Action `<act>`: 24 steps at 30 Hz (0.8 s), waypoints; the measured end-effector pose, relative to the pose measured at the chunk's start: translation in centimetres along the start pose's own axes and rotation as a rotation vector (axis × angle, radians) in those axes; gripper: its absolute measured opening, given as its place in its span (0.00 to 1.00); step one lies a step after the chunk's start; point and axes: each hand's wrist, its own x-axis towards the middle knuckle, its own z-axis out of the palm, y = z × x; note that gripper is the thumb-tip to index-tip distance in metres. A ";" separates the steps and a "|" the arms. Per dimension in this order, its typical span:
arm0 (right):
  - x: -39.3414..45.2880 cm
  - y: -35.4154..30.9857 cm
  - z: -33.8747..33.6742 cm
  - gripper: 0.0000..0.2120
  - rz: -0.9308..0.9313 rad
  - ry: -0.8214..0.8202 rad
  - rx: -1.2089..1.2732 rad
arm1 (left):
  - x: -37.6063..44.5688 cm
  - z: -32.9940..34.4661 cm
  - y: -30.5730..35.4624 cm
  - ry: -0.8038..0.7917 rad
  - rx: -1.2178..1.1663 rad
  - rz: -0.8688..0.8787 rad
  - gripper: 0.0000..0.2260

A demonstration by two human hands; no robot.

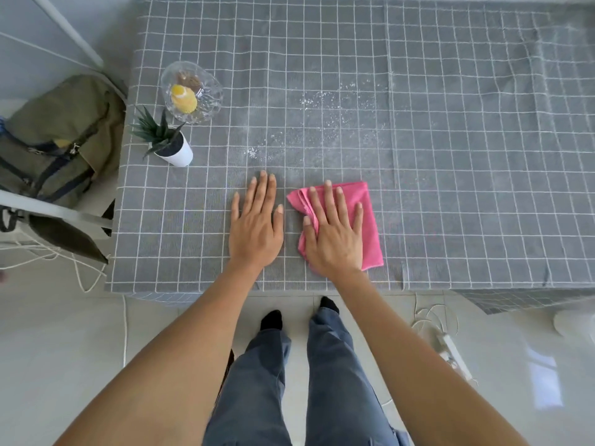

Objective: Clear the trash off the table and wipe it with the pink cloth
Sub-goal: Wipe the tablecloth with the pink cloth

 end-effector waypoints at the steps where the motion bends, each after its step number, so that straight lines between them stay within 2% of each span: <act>1: -0.1 0.3 -0.1 0.27 -0.036 0.002 0.005 | 0.0 0.0 0.0 0.001 0.007 0.000 0.24; 4: -0.1 3.1 -0.8 0.26 -0.155 0.011 -0.016 | 0.0 -0.2 0.0 -0.009 0.008 0.000 0.25; 7: 0.3 6.5 -1.7 0.26 -0.163 0.011 -0.021 | 0.0 -0.3 0.0 -0.013 -0.002 0.006 0.25; 10: 1.1 10.6 -2.8 0.25 -0.071 0.031 -0.036 | 0.0 -0.3 -0.1 -0.015 -0.008 0.006 0.25; 14: 2.1 15.3 -4.6 0.24 0.143 0.077 0.028 | 0.0 -0.1 -0.1 -0.017 -0.005 0.004 0.24; 20: 3.1 13.5 -4.1 0.26 0.397 0.102 0.055 | 0.0 -0.2 -0.1 -0.016 0.005 -0.005 0.24; 24: 2.6 9.9 -3.1 0.28 0.357 0.087 0.040 | 0.0 -0.2 0.1 -0.018 0.016 -0.011 0.24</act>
